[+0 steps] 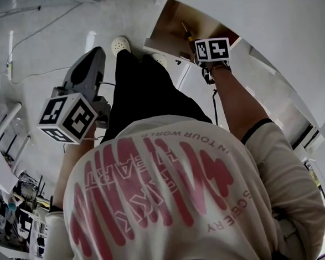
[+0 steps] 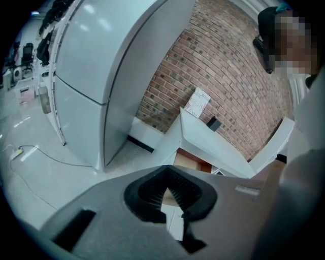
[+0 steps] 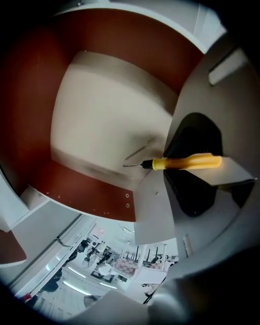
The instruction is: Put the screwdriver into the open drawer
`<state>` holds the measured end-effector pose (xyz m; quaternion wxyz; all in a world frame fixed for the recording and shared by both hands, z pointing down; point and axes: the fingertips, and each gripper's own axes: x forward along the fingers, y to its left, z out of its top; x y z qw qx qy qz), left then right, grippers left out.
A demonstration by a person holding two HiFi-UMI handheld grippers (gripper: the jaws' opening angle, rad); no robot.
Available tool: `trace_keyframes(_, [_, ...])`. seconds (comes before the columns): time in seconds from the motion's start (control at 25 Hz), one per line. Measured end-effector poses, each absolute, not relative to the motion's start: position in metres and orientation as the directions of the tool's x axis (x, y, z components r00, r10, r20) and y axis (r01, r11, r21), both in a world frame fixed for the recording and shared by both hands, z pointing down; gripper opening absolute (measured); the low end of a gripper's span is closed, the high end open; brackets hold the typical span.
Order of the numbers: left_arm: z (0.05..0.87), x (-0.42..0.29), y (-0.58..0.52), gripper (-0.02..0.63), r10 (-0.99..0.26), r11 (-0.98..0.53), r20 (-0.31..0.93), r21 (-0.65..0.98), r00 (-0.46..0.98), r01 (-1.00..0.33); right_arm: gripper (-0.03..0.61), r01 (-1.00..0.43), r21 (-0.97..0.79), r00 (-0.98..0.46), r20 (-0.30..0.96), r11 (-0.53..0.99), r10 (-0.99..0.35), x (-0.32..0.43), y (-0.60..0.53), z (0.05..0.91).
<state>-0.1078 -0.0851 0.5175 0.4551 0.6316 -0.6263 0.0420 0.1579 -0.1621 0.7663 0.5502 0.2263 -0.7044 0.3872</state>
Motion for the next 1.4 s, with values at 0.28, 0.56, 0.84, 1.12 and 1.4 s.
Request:
trace_keyframes(0.28, [0.528,-0.111,-0.083,0.003,-0.751,0.231,0.632,0.522,0.19,-0.821,0.089,-0.741,-0.281,-0.259,0.958,0.61,0.126,0.162,-0.162,0.781])
trace_keyframes(0.56, [0.533,-0.116,-0.081,0.003,-0.746,0.252,0.641,0.521,0.18,-0.815,0.091,-0.705,-0.271,-0.235,0.961,0.655,0.145,0.152,-0.167,0.788])
trace_keyframes(0.84, [0.538,-0.113,-0.082,0.003,-0.744,0.264,0.646,0.518,0.171,-0.814,0.092,-0.689,-0.278,-0.237,0.959,0.669,0.155,0.151,-0.169,0.796])
trace_keyframes(1.12, [0.539,-0.112,-0.081,0.003,-0.747,0.276,0.646,0.515,0.155,-0.812,0.094,-0.674,-0.273,-0.231,0.961,0.686,0.155,0.153,-0.171,0.802])
trace_keyframes(1.4, [0.543,-0.113,-0.08,0.003,-0.745,0.295,0.651,0.514,0.143,-0.806,0.095,-0.65,-0.272,-0.22,0.961,0.71,0.166,0.15,-0.174,0.809])
